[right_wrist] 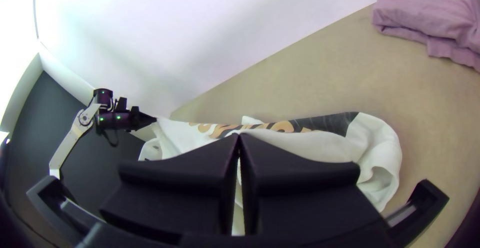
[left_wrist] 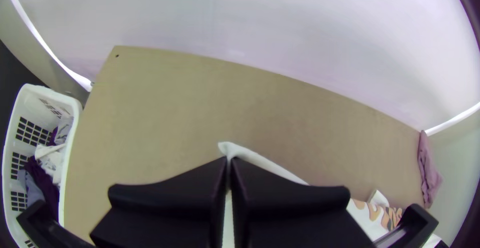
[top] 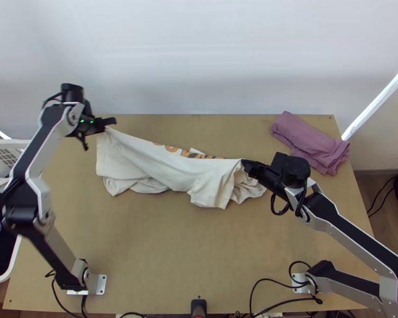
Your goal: Fold the t-shirt
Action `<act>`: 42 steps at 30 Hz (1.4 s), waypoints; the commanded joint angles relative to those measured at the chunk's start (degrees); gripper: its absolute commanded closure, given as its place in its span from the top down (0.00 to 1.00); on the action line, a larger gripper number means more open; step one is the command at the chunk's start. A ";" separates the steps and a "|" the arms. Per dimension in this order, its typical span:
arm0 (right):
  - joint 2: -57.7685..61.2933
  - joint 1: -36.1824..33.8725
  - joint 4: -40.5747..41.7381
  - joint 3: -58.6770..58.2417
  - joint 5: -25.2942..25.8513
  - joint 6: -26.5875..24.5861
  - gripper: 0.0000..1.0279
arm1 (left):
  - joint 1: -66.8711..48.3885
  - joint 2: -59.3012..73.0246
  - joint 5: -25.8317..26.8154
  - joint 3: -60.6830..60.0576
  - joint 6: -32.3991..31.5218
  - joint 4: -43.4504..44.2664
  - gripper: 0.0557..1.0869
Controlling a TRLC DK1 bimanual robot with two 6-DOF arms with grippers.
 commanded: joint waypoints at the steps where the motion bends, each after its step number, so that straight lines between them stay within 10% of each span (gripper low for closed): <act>1: -0.18 0.70 0.63 -1.04 1.49 -0.56 0.03 | -1.46 5.67 -0.23 4.86 -0.98 0.32 0.03; 4: 1.49 1.14 1.77 -0.77 2.20 -0.56 0.03 | -2.77 8.84 0.91 6.27 -0.62 0.23 0.04; 10: 5.27 1.66 4.23 0.46 3.16 -0.20 0.03 | -3.13 7.69 6.18 1.17 -0.45 -0.29 0.42; 21: 7.65 2.45 4.85 1.69 3.34 -0.20 0.03 | 6.54 2.42 14.80 -7.53 4.12 2.69 0.62; 42: 7.73 2.81 4.76 0.99 3.69 -0.20 0.03 | 7.86 2.60 18.84 -12.72 8.60 7.00 0.55</act>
